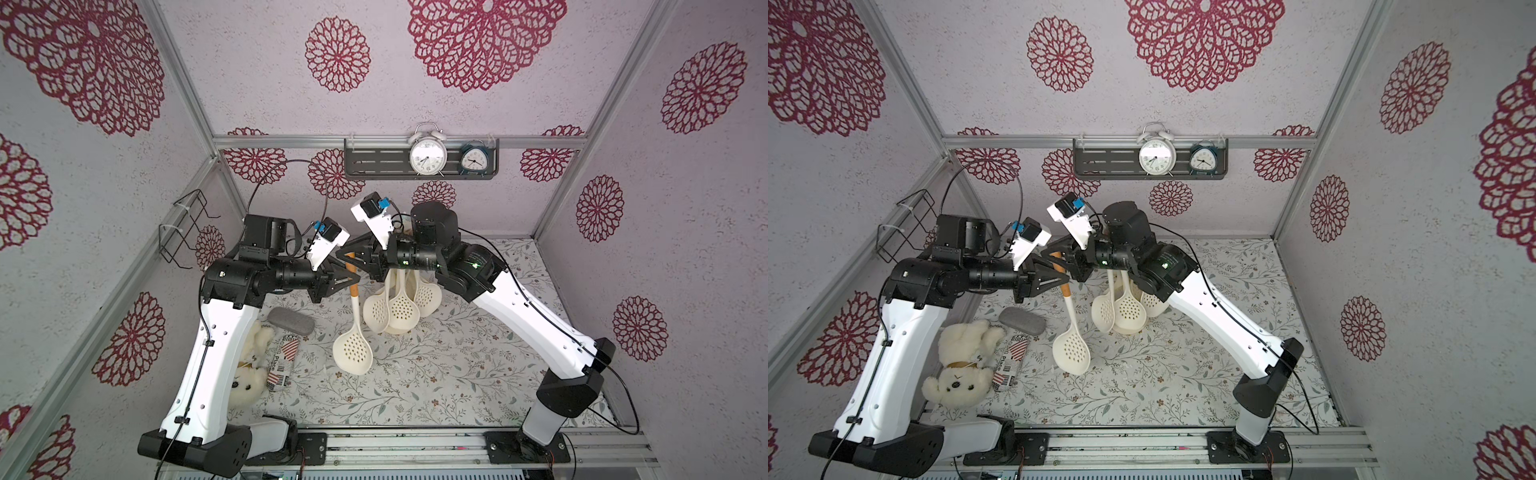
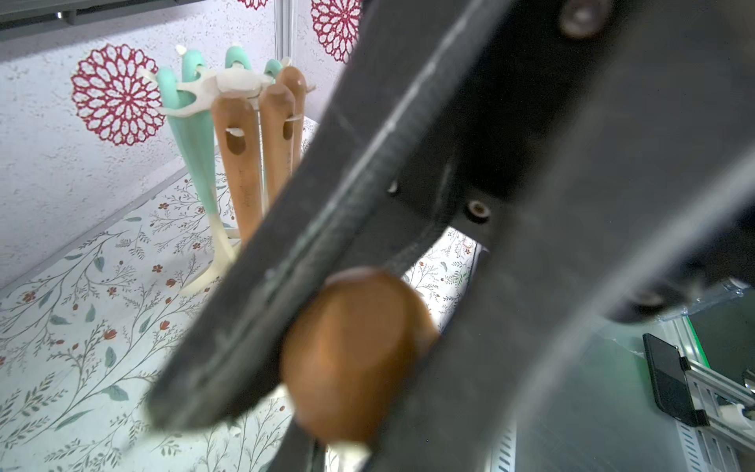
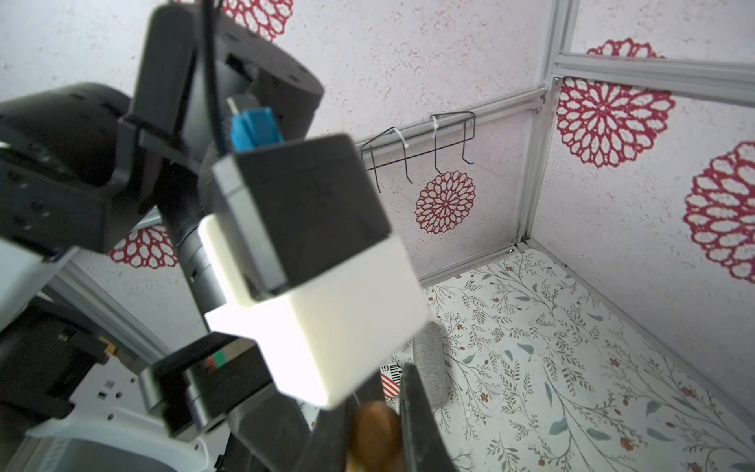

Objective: Hang the skimmer on the kitchen utensil rack
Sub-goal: Adjust the skimmer.

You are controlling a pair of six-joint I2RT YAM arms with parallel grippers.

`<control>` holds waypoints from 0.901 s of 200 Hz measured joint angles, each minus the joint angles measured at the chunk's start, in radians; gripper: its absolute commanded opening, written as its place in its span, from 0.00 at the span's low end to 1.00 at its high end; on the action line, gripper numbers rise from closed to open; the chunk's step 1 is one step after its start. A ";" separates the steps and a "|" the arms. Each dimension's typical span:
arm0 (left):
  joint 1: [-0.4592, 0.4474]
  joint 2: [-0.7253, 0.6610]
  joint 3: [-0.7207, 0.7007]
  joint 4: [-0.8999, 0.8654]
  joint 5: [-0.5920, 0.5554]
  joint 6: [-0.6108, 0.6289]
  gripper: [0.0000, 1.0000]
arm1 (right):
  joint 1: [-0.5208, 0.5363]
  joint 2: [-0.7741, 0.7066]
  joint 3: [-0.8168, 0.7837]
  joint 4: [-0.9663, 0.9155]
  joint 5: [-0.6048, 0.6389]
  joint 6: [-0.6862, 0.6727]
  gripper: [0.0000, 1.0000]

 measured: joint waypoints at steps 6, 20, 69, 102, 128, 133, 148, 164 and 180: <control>0.000 -0.016 -0.022 0.028 -0.011 -0.017 0.52 | 0.003 -0.002 -0.006 0.010 0.010 0.005 0.00; -0.001 -0.066 -0.093 0.122 -0.042 -0.065 0.77 | 0.010 -0.009 -0.034 0.037 0.064 0.036 0.00; -0.001 -0.200 -0.313 0.422 -0.146 -0.196 0.75 | 0.023 -0.073 -0.203 0.154 0.296 0.236 0.00; -0.001 -0.146 -0.317 0.489 -0.173 -0.207 0.64 | 0.023 -0.100 -0.232 0.206 0.377 0.341 0.00; -0.004 -0.123 -0.317 0.503 -0.148 -0.214 0.52 | 0.023 -0.111 -0.232 0.224 0.405 0.385 0.00; -0.005 -0.123 -0.317 0.505 -0.145 -0.215 0.50 | 0.023 -0.112 -0.232 0.225 0.409 0.391 0.00; -0.005 -0.124 -0.317 0.510 -0.133 -0.217 0.45 | 0.023 -0.114 -0.232 0.235 0.417 0.408 0.00; -0.005 -0.124 -0.317 0.511 -0.122 -0.217 0.42 | 0.023 -0.114 -0.232 0.243 0.422 0.422 0.00; -0.005 -0.124 -0.317 0.511 -0.117 -0.217 0.41 | 0.023 -0.114 -0.232 0.246 0.425 0.435 0.00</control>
